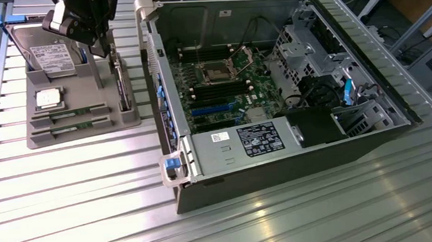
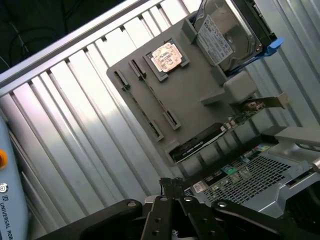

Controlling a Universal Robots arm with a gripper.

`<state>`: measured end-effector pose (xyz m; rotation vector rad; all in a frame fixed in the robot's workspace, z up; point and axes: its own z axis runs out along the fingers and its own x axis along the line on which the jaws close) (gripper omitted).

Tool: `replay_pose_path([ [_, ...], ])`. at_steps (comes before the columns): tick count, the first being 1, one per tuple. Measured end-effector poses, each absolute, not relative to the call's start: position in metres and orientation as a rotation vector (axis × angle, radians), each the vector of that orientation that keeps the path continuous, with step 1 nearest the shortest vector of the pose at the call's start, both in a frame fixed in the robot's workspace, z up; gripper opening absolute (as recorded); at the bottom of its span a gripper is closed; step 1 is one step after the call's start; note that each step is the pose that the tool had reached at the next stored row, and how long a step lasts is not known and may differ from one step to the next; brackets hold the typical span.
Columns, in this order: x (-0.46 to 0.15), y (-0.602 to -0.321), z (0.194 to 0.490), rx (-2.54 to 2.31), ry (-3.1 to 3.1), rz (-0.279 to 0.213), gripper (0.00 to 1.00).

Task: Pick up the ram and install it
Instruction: 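Pick up the ram and move it above insertion slot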

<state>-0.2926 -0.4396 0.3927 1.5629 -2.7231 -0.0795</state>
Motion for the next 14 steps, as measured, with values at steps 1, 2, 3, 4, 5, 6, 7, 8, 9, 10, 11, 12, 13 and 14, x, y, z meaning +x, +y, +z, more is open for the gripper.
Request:
replay_pose_path([
  [1,-0.2926,-0.4396,0.3926,1.587,-2.708,-0.080,0.10],
  [2,-0.2925,-0.4396,0.3926,1.599,-2.701,-0.079,0.10],
  [3,-0.2925,-0.4396,0.3927,1.609,-2.695,-0.079,0.10],
  [4,-0.2926,-0.4396,0.3926,1.633,-2.680,-0.079,0.10],
  [5,-0.2926,-0.4396,0.3926,1.648,-2.671,-0.079,0.10],
  [6,-0.2926,-0.4396,0.3927,1.664,-2.660,-0.079,0.10],
  [7,-0.2926,-0.4396,0.3926,1.677,-2.652,-0.079,0.10],
  [8,-0.2926,-0.4396,0.3927,1.691,-2.643,-0.079,0.10],
  [9,-0.2926,-0.4396,0.3926,1.699,-2.637,-0.079,0.10],
  [10,-0.2925,-0.4396,0.3926,1.714,-2.627,-0.079,0.10],
  [11,-0.2926,-0.4396,0.3926,1.723,-2.621,-0.079,0.10],
  [12,-0.2926,-0.4396,0.3926,1.731,-2.616,-0.079,0.10],
  [13,-0.2926,-0.4396,0.3927,1.749,-2.603,-0.079,0.10],
  [14,-0.2926,-0.4396,0.3927,1.776,-2.584,-0.079,0.10],
])
